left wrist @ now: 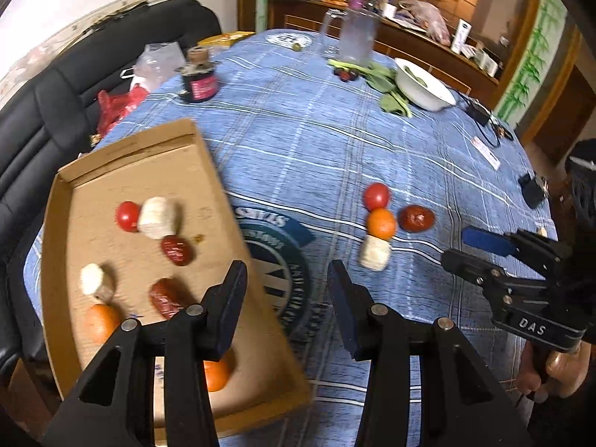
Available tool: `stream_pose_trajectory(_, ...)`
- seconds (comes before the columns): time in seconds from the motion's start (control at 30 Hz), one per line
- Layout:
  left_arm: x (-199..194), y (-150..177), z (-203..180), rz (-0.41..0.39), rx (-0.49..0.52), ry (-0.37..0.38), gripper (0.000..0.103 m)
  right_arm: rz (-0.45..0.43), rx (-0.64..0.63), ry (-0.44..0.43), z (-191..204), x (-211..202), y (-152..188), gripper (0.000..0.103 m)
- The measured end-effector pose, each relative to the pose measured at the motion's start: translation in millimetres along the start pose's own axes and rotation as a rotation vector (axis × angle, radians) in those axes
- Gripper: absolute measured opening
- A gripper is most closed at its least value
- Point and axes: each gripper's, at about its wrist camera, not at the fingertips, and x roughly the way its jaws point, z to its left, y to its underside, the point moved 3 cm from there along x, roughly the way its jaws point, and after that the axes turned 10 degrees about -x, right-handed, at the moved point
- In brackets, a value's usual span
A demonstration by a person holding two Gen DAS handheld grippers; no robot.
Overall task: Organize fruits
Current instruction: 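Withdraw both open tools from the tray back over the table, then grasp a beige round chunk with the left tool while the right tool grasps a large red date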
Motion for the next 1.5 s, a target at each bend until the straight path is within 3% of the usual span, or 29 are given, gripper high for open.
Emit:
stream_pose_trajectory(0.43,27,9,-35,0.070,0.043,0.033,0.043,0.033,-0.022,0.023,-25,17,-4,0.051)
stream_pose_trajectory(0.83,62,11,-57,0.136,0.069,0.027,0.044,0.080,-0.063,-0.019,-29,52,-16,0.052)
stream_pose_trajectory(1.07,81,11,-69,0.185,0.073,0.060,0.045,0.099,-0.081,-0.040,-32,65,-19,0.053)
stream_pose_trajectory(1.23,83,9,-73,0.149,0.095,0.051,0.045,0.091,-0.084,-0.053,-33,70,-18,0.049)
stream_pose_trajectory(1.3,82,9,-73,0.139,0.102,0.053,0.040,0.085,-0.081,-0.051,-33,69,-18,0.049)
stream_pose_trajectory(1.33,82,9,-74,0.135,0.109,0.056,0.027,0.079,-0.078,-0.049,-33,68,-18,0.049)
stream_pose_trajectory(1.5,73,8,-69,0.114,0.109,0.059,0.025,0.039,-0.059,-0.036,-35,49,-18,0.049)
